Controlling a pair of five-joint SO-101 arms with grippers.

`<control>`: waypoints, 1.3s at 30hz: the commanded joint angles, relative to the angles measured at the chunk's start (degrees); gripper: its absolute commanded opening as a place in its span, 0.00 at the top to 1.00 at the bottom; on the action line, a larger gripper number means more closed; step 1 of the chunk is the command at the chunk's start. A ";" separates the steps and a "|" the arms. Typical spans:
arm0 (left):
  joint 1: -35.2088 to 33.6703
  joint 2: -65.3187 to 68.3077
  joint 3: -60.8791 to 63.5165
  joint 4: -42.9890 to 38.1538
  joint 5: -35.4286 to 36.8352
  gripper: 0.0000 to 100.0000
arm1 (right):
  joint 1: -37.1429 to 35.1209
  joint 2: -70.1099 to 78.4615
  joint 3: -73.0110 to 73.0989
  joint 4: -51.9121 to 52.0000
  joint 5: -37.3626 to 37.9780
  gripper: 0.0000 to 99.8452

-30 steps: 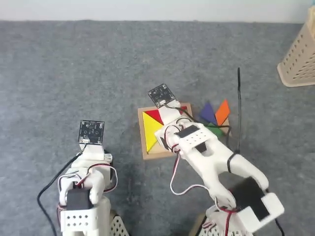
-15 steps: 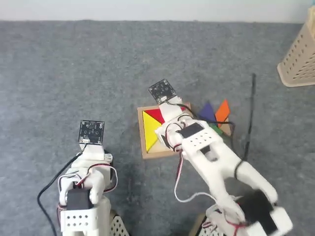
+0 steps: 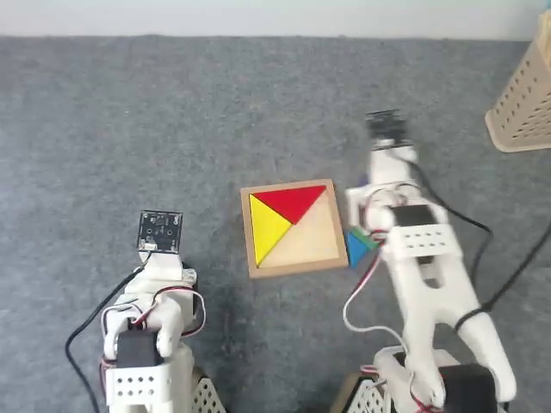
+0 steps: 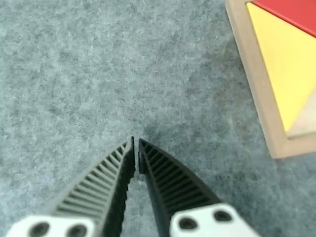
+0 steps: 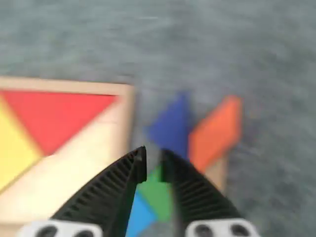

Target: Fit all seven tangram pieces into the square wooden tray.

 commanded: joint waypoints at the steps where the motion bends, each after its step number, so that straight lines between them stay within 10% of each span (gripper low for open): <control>1: 0.26 -1.05 -0.57 0.35 -0.18 0.98 | 1.71 -3.38 -1.14 0.04 0.53 0.83; 39: 0.26 -1.05 -0.57 0.35 -0.18 0.98 | 4.44 36.97 -26.90 0.57 -17.49 0.83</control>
